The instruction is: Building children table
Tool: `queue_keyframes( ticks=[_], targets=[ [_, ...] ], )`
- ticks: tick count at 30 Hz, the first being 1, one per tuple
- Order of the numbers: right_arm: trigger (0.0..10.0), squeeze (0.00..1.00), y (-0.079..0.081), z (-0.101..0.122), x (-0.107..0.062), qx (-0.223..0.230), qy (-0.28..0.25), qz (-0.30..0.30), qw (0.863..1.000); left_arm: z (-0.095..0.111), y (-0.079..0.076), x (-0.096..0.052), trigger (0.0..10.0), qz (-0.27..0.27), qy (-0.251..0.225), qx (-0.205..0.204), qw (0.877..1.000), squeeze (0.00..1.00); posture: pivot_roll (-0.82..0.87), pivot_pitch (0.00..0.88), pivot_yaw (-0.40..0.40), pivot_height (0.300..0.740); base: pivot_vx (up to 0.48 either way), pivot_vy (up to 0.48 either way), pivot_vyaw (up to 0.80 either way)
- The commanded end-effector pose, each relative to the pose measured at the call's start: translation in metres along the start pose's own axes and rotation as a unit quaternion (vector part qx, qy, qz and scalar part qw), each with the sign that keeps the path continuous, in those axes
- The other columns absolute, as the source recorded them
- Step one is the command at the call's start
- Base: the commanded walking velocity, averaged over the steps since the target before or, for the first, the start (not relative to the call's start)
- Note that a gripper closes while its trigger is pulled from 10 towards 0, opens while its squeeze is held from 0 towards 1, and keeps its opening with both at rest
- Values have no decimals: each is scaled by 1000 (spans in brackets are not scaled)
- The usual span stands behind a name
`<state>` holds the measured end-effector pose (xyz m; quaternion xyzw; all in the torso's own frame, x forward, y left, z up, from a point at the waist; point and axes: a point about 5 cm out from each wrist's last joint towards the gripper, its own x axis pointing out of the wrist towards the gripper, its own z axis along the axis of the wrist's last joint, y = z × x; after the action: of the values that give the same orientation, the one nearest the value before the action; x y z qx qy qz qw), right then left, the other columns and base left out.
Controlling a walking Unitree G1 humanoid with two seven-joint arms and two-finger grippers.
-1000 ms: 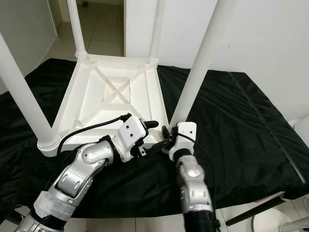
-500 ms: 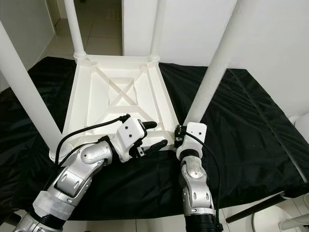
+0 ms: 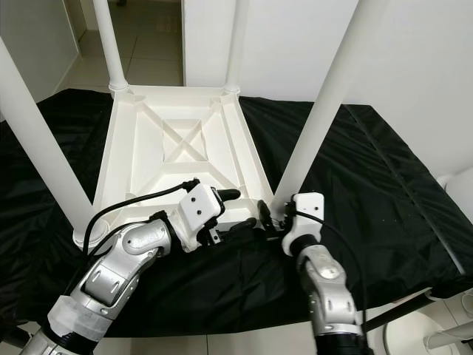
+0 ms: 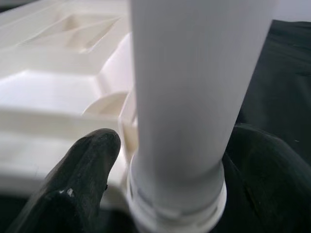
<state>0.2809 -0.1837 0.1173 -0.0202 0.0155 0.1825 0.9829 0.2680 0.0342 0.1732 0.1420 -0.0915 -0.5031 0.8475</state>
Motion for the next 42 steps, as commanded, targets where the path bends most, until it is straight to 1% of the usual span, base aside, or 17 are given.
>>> queue_keyframes(
  ticks=[1,2,5,11,14,21,22,23,24,25,27,28,29,35,39,40,42],
  targets=[
    [10000,0,1,-1,0,-2,0,29,1000,0,-2,1,10000,-16,1,-2,1000,0,-35,0,-86,740,0,0,0],
    [10000,0,-2,-1,-1,-8,0,52,999,0,-1,1,10000,-15,1,-1,1000,0,-34,0,-84,740,0,0,0],
    [10000,0,-9,2,2,-27,0,89,996,0,0,0,10000,-13,3,0,1000,0,-33,0,-81,740,0,0,0],
    [10000,0,-15,5,7,-42,2,115,993,-1,0,-1,10000,-13,4,1,1000,0,-33,0,-78,740,0,0,0],
    [10000,0,-21,8,17,-54,9,137,989,0,0,1,10000,-14,4,4,1000,0,-33,0,-77,740,0,0,0],
    [10000,0,-18,4,33,-75,30,175,981,1,0,2,10000,-14,3,7,1000,0,-27,0,-77,740,0,0,0],
    [10000,0,-14,1,40,-76,35,189,978,1,2,2,10000,-12,3,7,1000,0,-13,0,-80,740,0,0,0],
    [10000,0,-14,1,40,-76,35,189,978,1,2,2,10000,-12,3,7,1000,0,-13,0,-80,740,0,0,0],
    [10000,0,-10,-2,41,-74,39,200,976,1,2,2,10000,-11,3,7,1000,0,-8,0,-83,740,0,0,0],
    [8745,0,-6,-5,42,-72,43,208,974,1,1,1,10000,-10,3,8,1000,0,-6,0,-84,740,0,0,0],
    [8745,0,-6,-5,42,-72,43,208,974,1,1,1,10000,-10,3,8,1000,0,-6,0,-84,740,0,0,0],
    [4118,0,-3,-9,42,-70,48,216,973,2,1,1,10000,-8,3,8,1000,0,-1,0,-88,740,0,0,0],
    [0,0,-2,-12,43,-68,51,222,971,2,1,0,10000,-7,3,9,1000,0,-1,0,-88,740,0,0,0],
    [0,0,-4,-18,41,-60,56,230,970,1,0,-2,10000,-3,4,7,1000,0,1,0,-97,740,0,0,0],
    [0,0,-6,-19,36,-43,44,220,974,1,-1,-2,10000,-2,5,6,1000,0,-3,0,-102,740,0,0,0],
    [5020,0,-5,-19,33,-30,38,210,977,1,-1,-2,10000,-1,4,5,1000,0,-5,0,-107,740,0,0,0],
    [5020,0,-4,-19,31,-22,34,203,978,1,-1,-1,10000,-1,4,5,1000,0,-5,0,-107,740,0,0,0]
  ],
)
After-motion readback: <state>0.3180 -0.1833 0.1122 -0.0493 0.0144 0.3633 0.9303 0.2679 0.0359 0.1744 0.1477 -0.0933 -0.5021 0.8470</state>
